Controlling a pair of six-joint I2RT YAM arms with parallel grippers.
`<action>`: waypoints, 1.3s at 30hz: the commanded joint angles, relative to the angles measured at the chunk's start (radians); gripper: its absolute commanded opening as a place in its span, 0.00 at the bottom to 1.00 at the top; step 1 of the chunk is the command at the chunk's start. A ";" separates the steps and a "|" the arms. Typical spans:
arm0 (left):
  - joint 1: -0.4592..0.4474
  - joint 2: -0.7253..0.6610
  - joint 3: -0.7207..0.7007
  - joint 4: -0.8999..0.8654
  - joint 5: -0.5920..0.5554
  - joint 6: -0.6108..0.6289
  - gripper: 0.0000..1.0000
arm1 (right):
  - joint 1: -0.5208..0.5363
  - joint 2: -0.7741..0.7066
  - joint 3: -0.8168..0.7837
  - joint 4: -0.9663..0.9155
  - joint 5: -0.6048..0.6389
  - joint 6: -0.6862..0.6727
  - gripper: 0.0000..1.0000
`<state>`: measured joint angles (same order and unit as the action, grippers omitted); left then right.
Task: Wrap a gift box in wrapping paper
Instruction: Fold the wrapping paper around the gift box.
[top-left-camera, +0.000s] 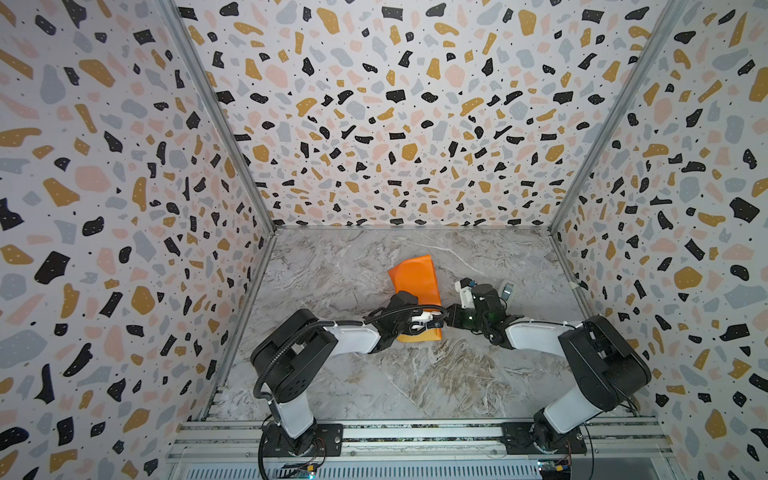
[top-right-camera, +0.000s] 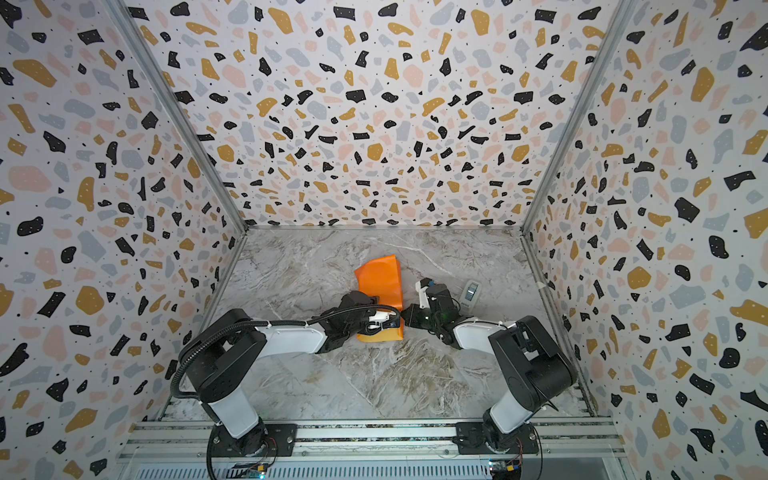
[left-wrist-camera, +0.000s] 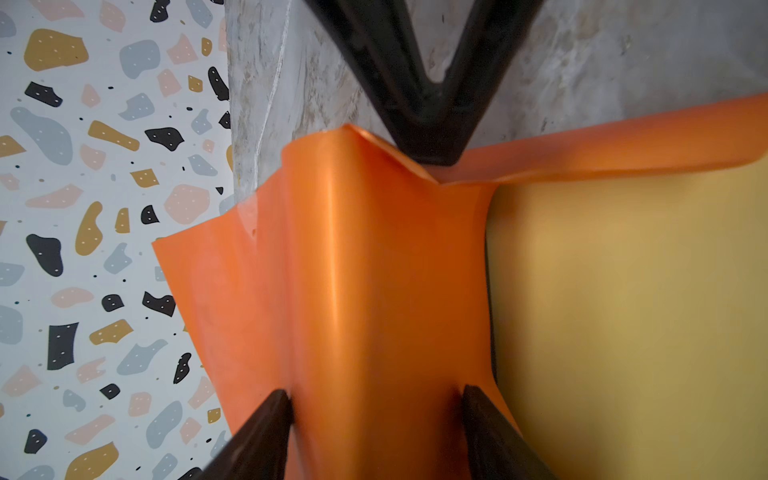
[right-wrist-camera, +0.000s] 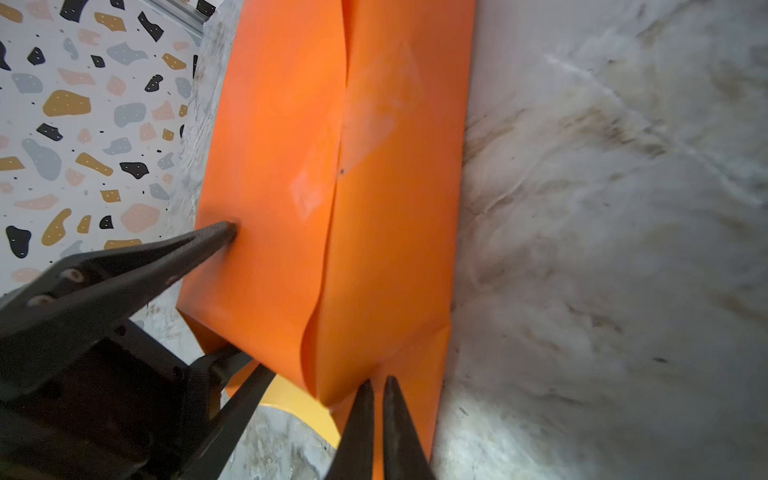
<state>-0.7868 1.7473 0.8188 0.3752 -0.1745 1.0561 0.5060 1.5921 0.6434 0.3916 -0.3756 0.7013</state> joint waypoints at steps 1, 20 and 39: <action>-0.003 0.029 0.008 -0.061 0.005 -0.011 0.64 | 0.000 -0.026 0.041 -0.012 -0.011 -0.011 0.09; -0.003 0.035 0.009 -0.061 0.009 -0.011 0.63 | 0.015 -0.010 0.055 0.032 -0.046 -0.001 0.07; -0.003 0.033 0.011 -0.062 0.006 -0.014 0.63 | 0.015 0.057 0.027 0.120 -0.039 0.019 0.06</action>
<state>-0.7864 1.7527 0.8276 0.3710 -0.1825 1.0546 0.5167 1.6493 0.6613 0.4667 -0.4191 0.7177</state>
